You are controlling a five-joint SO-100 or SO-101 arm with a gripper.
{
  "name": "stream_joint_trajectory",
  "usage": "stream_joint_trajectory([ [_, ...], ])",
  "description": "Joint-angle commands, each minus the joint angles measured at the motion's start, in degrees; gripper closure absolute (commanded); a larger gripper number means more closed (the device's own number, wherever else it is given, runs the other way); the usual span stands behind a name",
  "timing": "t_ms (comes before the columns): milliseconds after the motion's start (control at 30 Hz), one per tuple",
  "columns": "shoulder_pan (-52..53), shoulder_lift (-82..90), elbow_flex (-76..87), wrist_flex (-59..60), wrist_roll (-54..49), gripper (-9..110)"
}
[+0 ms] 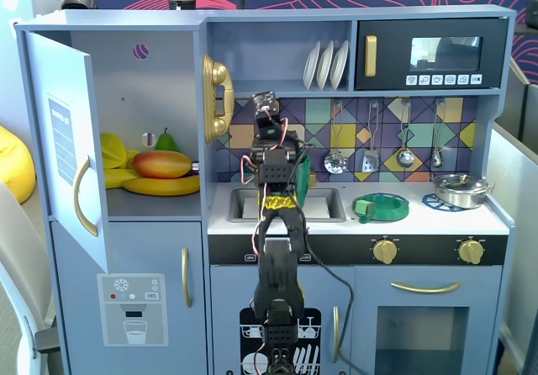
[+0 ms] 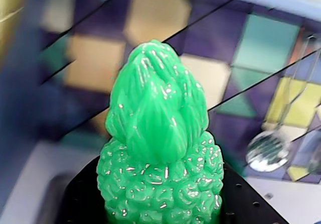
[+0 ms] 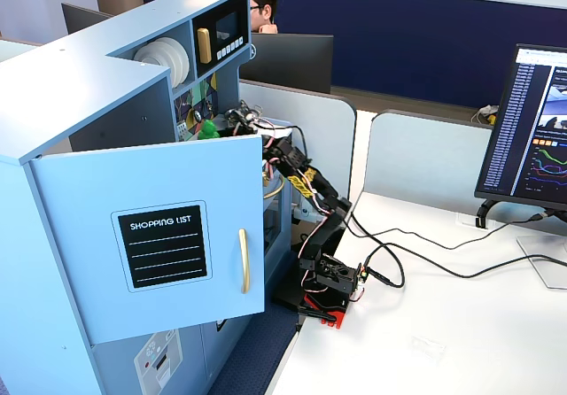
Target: Pick up the green pineapple from the left cabinet and place it in the green recipient
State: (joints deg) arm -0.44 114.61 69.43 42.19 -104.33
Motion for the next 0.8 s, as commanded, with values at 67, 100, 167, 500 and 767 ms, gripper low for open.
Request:
stream_joint_trajectory([
  [67, 2.5, -11.1, -12.1, -4.0, 1.1, 101],
  [100, 3.1, -12.8, -13.4, -4.2, 1.3, 101],
  [167, 3.3, -15.8, -15.8, -4.3, 2.2, 101],
  [500, 2.5, -22.6, -18.9, -6.9, 4.9, 88],
  [767, 2.3, -23.5, -19.0, -7.6, 7.9, 70],
])
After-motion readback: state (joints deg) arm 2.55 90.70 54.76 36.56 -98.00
